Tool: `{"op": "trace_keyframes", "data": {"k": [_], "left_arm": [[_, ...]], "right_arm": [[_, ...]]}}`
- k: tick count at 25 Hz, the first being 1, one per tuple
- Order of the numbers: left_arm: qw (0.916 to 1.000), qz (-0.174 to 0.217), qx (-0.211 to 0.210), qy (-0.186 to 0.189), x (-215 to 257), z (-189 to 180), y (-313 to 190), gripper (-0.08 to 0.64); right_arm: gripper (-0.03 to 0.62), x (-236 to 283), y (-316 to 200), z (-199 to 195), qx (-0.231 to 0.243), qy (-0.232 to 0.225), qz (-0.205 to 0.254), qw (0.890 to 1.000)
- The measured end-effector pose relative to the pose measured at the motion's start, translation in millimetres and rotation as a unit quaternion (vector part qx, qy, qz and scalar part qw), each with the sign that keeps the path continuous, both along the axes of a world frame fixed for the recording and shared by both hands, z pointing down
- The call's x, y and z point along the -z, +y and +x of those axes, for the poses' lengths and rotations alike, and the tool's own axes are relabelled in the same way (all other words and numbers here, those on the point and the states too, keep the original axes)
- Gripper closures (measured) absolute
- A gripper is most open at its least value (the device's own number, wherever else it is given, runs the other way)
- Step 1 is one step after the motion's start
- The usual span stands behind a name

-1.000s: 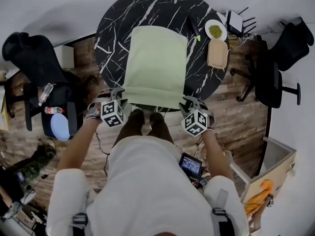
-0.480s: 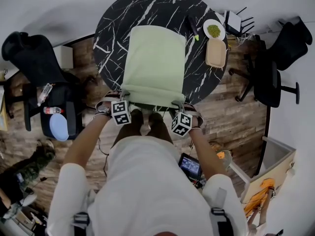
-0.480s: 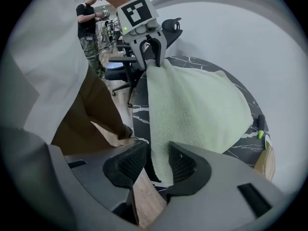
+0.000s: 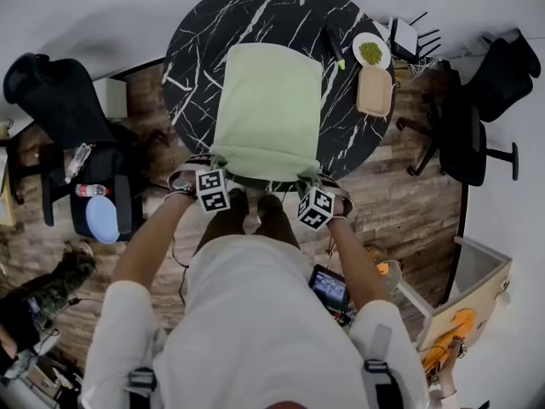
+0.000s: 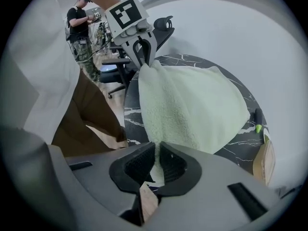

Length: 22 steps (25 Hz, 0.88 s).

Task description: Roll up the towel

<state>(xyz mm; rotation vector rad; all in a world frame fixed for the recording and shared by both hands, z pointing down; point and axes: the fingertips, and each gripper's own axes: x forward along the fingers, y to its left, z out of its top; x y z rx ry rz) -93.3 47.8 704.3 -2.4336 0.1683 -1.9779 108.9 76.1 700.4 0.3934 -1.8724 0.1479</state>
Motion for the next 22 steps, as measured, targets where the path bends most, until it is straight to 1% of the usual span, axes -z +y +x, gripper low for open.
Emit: {"op": "trace_keyframes", "data": {"k": [6,12,15,17,22], "left_arm": [[0.9993,-0.028,-0.006,0.024,10,1,30,0.520],[0.9977,-0.059,-0.019,0.028,19,0,63,0.520],[0.9956,-0.087,-0.008,0.034,27,-1,76,0.518],[0.9946,-0.095,-0.002,0.040,35,0,78,0.518],[0.9949,-0.090,-0.001,0.045,52,1,60,0.517]], "right_arm": [[0.572,11,14,6,-0.001,-0.011,-0.014,1.000],[0.572,21,45,7,0.011,-0.022,-0.063,0.998],[0.572,29,57,6,0.012,-0.026,-0.087,0.996],[0.572,39,58,7,0.011,-0.031,-0.090,0.995],[0.571,63,35,8,0.002,-0.047,-0.076,0.996]]}}
